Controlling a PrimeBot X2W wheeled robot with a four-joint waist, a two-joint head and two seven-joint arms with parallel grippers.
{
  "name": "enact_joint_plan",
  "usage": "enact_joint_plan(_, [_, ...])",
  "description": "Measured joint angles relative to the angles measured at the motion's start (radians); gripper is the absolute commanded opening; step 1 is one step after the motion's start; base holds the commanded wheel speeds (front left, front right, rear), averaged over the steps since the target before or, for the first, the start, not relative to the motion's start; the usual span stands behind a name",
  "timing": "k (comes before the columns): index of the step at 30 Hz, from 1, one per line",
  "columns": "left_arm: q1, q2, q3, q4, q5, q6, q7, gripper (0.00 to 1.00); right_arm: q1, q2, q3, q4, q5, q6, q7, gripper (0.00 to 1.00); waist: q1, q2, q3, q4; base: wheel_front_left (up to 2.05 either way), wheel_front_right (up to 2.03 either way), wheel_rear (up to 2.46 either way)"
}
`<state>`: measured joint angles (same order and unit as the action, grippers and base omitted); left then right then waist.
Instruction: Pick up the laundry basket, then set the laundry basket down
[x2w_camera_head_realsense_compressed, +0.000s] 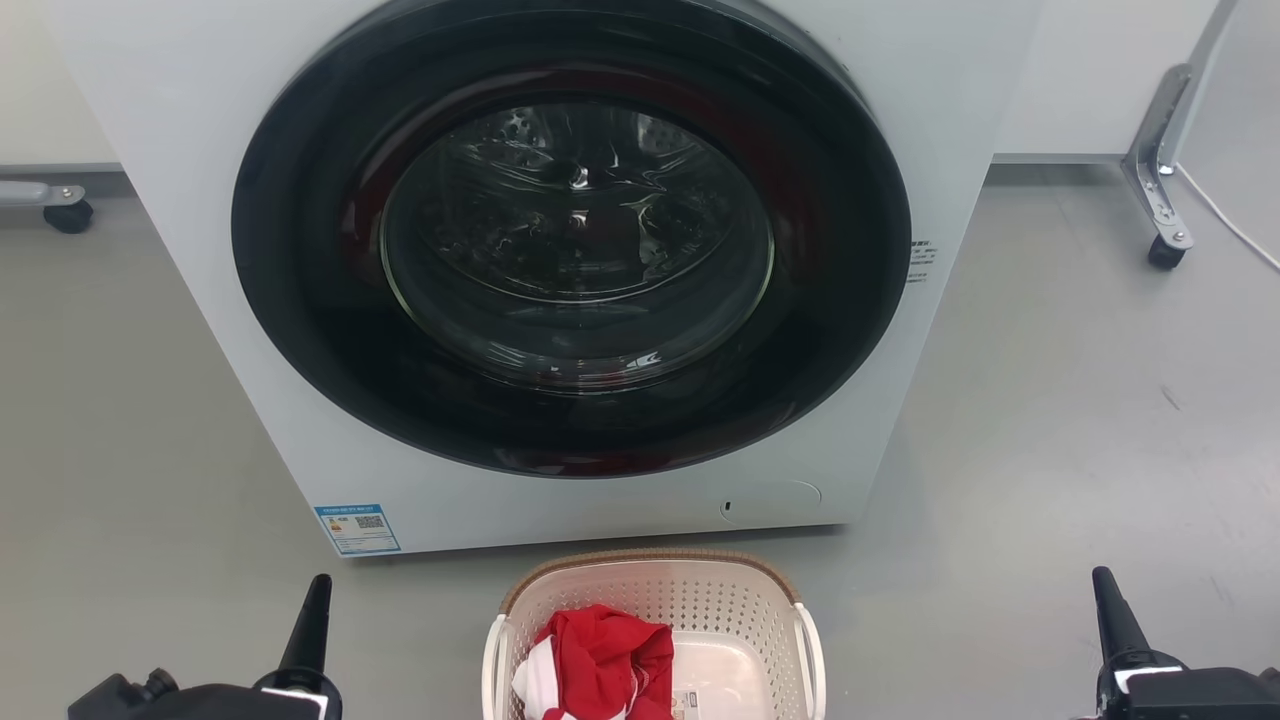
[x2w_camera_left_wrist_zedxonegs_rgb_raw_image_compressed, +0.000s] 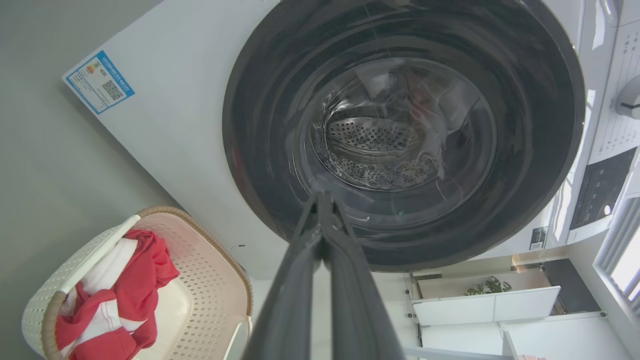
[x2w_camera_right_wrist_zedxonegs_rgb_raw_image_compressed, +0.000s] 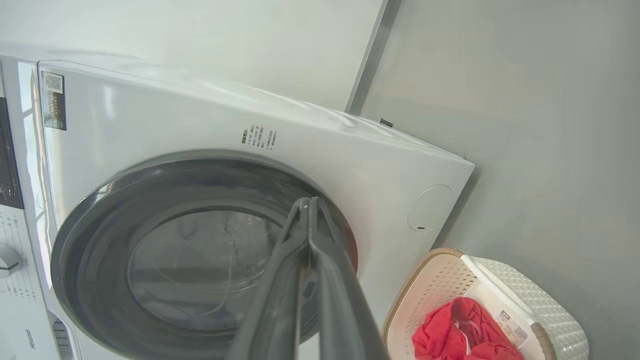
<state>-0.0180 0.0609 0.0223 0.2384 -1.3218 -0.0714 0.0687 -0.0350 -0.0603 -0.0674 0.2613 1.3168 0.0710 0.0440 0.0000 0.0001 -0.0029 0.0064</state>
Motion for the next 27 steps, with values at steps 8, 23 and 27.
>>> enact_joint_plan(8, [-0.024, -0.007, 0.029, 0.02, -0.114, -0.018, 0.018, 0.0, -0.022, 0.007, -0.027, 0.012, 0.113, 0.019, 0.027, 0.0, 0.0, 0.0, 0.002, -0.003, 0.0, 0.0, 0.0])
enact_joint_plan(23, [-0.062, -0.018, 0.068, 0.053, -0.278, -0.051, 0.045, 0.0, -0.057, 0.016, -0.066, 0.037, 0.279, 0.048, 0.069, 0.0, 0.0, 0.0, 0.005, -0.007, 0.0, 0.0, 0.0])
enact_joint_plan(27, [-0.062, -0.018, 0.069, 0.053, -0.278, -0.051, 0.045, 0.0, -0.057, 0.016, -0.066, 0.037, 0.279, 0.048, 0.069, 0.0, 0.0, 0.0, 0.005, -0.007, 0.0, 0.0, 0.0])
